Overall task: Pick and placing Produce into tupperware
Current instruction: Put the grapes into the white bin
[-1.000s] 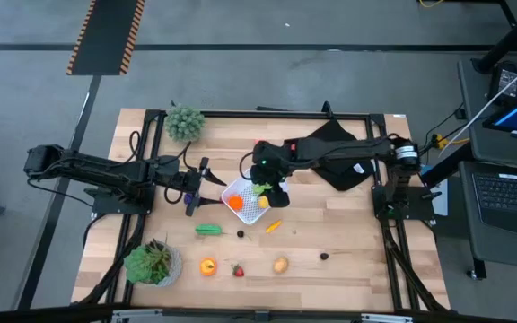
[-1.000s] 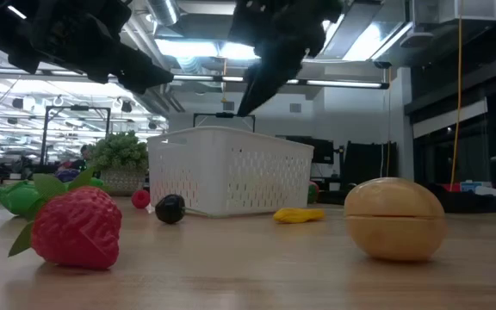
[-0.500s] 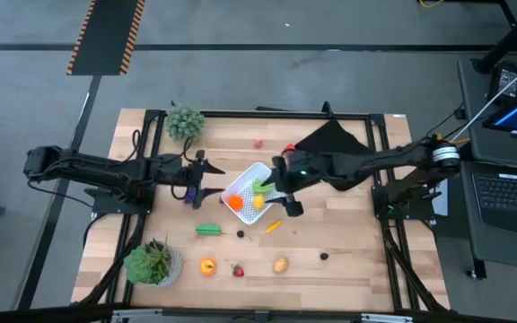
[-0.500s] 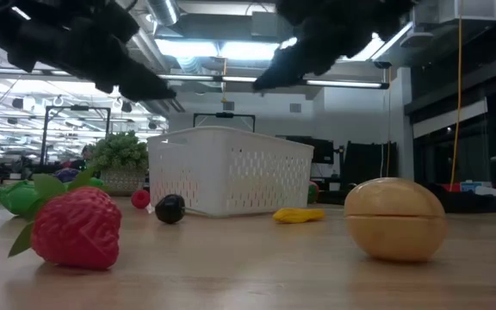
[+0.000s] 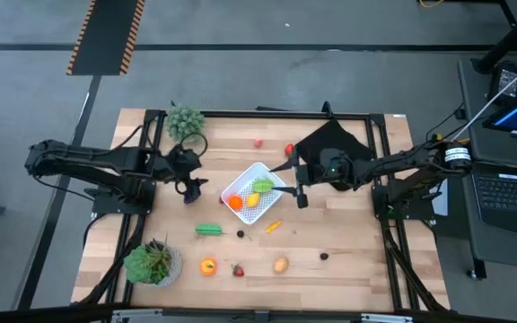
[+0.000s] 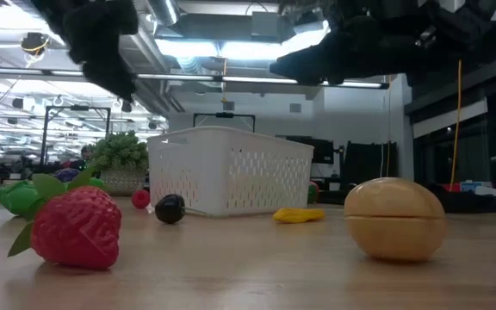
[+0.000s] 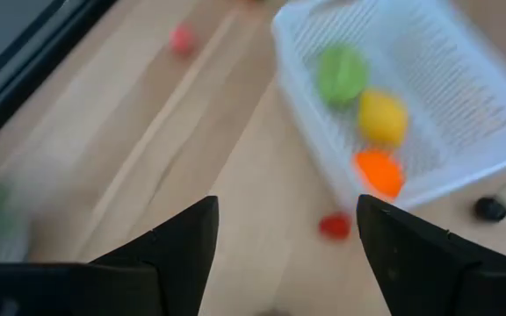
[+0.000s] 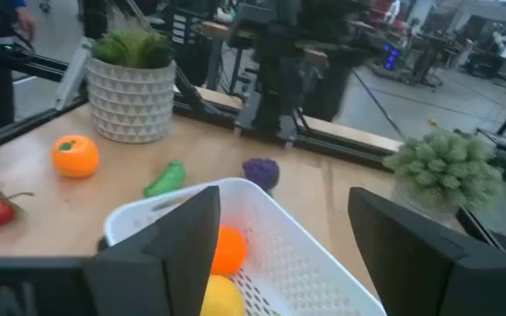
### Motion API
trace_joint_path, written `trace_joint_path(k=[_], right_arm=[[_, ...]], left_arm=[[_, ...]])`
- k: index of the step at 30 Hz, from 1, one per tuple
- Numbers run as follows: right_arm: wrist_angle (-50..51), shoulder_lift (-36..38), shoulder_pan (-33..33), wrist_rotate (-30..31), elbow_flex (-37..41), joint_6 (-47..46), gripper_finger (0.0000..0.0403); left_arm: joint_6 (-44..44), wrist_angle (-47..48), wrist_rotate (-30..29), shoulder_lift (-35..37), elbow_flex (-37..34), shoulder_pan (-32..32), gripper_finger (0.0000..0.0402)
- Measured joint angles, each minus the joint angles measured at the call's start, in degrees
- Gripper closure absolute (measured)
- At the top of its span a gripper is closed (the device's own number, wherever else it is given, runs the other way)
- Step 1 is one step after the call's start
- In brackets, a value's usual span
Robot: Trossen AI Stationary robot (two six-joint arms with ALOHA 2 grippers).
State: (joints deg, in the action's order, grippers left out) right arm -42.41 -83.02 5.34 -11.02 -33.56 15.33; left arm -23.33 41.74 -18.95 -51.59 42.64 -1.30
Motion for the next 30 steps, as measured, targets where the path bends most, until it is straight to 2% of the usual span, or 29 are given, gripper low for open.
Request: trace_joint_path(k=[6, 11, 18, 30], right_arm=[[0.2, 0.0, 0.5, 0.0, 0.0, 0.0, 0.0150], [0.2, 0.0, 0.5, 0.1, 0.0, 0.1, 0.0150], [0.9, 0.0, 0.6, 2.4, 0.0, 0.4, 0.0150], [2.6, 0.0, 0.8, 2.5, 0.0, 0.2, 0.0150]], left_arm=[[-15.2, 12.3, -2.9, -0.4, 0.8, -4.6, 0.0140], [-22.8, 17.7, -3.1, -1.7, 0.8, -5.9, 0.0140], [-24.6, 19.9, -3.1, -1.7, 0.8, -5.8, 0.0140], [-24.6, 20.3, -3.1, -3.6, 0.7, -5.8, 0.0140]])
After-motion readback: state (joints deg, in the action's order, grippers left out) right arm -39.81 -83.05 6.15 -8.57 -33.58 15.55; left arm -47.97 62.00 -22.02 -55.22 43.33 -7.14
